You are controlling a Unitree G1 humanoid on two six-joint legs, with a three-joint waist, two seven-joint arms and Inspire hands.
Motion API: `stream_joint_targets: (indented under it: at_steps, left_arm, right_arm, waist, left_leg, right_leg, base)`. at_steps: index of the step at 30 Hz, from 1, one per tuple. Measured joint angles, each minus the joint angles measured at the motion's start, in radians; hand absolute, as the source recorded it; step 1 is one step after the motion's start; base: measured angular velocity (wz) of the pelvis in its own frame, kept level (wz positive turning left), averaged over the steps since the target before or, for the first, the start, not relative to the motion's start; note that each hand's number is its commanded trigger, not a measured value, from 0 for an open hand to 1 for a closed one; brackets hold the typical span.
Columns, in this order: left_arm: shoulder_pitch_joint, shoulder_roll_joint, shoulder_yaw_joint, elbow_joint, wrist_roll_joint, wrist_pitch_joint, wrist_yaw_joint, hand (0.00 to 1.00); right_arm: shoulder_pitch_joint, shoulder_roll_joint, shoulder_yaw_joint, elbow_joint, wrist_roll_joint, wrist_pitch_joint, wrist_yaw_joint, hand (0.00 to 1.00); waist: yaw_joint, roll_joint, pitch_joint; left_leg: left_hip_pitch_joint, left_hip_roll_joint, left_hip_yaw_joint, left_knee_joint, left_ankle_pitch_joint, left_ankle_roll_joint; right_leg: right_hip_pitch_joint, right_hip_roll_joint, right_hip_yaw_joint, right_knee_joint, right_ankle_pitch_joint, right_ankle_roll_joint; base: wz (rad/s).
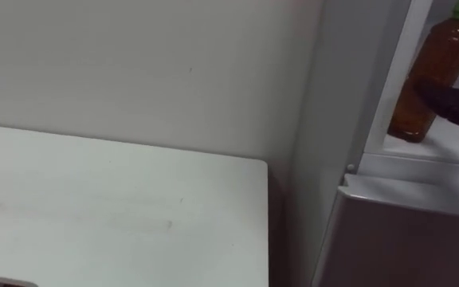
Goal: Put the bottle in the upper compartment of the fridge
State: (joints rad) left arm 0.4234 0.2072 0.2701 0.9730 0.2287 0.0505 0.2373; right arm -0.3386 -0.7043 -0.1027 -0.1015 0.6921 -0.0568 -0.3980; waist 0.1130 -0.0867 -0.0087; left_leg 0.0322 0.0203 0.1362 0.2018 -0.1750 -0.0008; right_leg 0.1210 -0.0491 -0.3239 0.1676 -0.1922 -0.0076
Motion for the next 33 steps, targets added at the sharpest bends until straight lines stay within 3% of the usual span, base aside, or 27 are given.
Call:
stream_joint_targets:
  at_steps: [9, 15, 17, 20, 24, 27, 29, 33]
  left_arm:
    - [-0.003, -0.013, 0.000, 0.032, -0.010, -0.009, 0.026, 0.00]
    - [-0.001, -0.036, -0.010, 0.069, -0.085, -0.017, 0.035, 0.00]
    - [-0.005, -0.047, -0.010, 0.081, -0.093, -0.022, 0.035, 0.00]
    - [-0.018, -0.051, -0.010, 0.094, -0.100, -0.040, 0.034, 0.00]
    - [-0.032, -0.050, -0.012, 0.107, -0.102, -0.060, 0.034, 0.00]
    - [-0.032, -0.051, -0.016, 0.112, -0.107, -0.070, 0.036, 0.00]
    - [-0.034, -0.062, -0.019, 0.134, -0.106, -0.078, 0.040, 0.00]
    - [-0.051, -0.076, -0.021, 0.147, -0.106, -0.087, 0.046, 0.00]
  right_arm:
    - [0.045, 0.007, -0.022, -0.052, 0.001, -0.022, -0.028, 0.00]
    - [0.150, 0.120, -0.075, -0.175, 0.040, -0.044, -0.023, 0.00]
    - [0.182, 0.169, -0.100, -0.216, 0.114, -0.055, -0.003, 0.00]
    - [0.201, 0.206, -0.118, -0.249, 0.176, -0.068, 0.030, 0.00]
    - [0.227, 0.212, -0.117, -0.269, 0.214, -0.095, 0.097, 0.00]
    - [0.272, 0.255, -0.118, -0.287, 0.280, -0.100, 0.142, 0.00]
    - [0.317, 0.308, -0.118, -0.307, 0.353, -0.101, 0.177, 0.00]
    - [0.375, 0.349, -0.118, -0.341, 0.461, -0.109, 0.226, 0.00]
  waist:
    - [-0.006, 0.001, 0.0017]
    - [-0.028, 0.009, 0.0067]
    - [-0.034, 0.015, 0.0061]
    - [-0.037, 0.025, 0.0060]
    - [-0.048, 0.037, 0.0065]
    - [-0.048, 0.043, 0.0045]
    - [-0.055, 0.052, -0.0006]
    - [-0.061, 0.062, -0.0057]
  left_leg:
    - [0.014, 0.000, 0.000, -0.005, 0.000, 0.000]
    - [0.027, 0.000, 0.012, -0.016, -0.001, -0.001]
    - [0.031, 0.003, 0.020, -0.016, -0.004, -0.002]
    - [0.032, 0.004, 0.030, -0.016, -0.007, -0.002]
    - [0.032, 0.007, 0.049, -0.015, -0.010, -0.002]
    - [0.039, 0.014, 0.069, -0.012, -0.019, -0.005]
    - [0.042, 0.018, 0.079, -0.010, -0.026, -0.006]
    - [0.028, 0.017, 0.087, -0.010, -0.027, -0.005]
  right_leg:
    - [0.011, -0.001, 0.008, -0.014, 0.000, 0.000]
    - [0.015, 0.000, 0.021, -0.016, 0.000, 0.000]
    - [0.011, 0.000, 0.030, -0.016, 0.000, 0.001]
    - [0.001, 0.001, 0.047, -0.014, 0.000, 0.000]
    - [0.000, 0.002, 0.054, -0.012, 0.001, 0.001]
    - [-0.002, 0.007, 0.075, -0.010, 0.002, 0.000]
    - [-0.003, 0.014, 0.079, -0.007, 0.002, 0.000]
    - [-0.024, 0.015, 0.092, 0.004, 0.001, 0.000]
  base:
    - [0.00]
    - [-0.05]
    - [-0.13]
    - [-0.15]
    - [-0.10]
    - [-0.21]
    - [-0.17]
    - [-0.09]
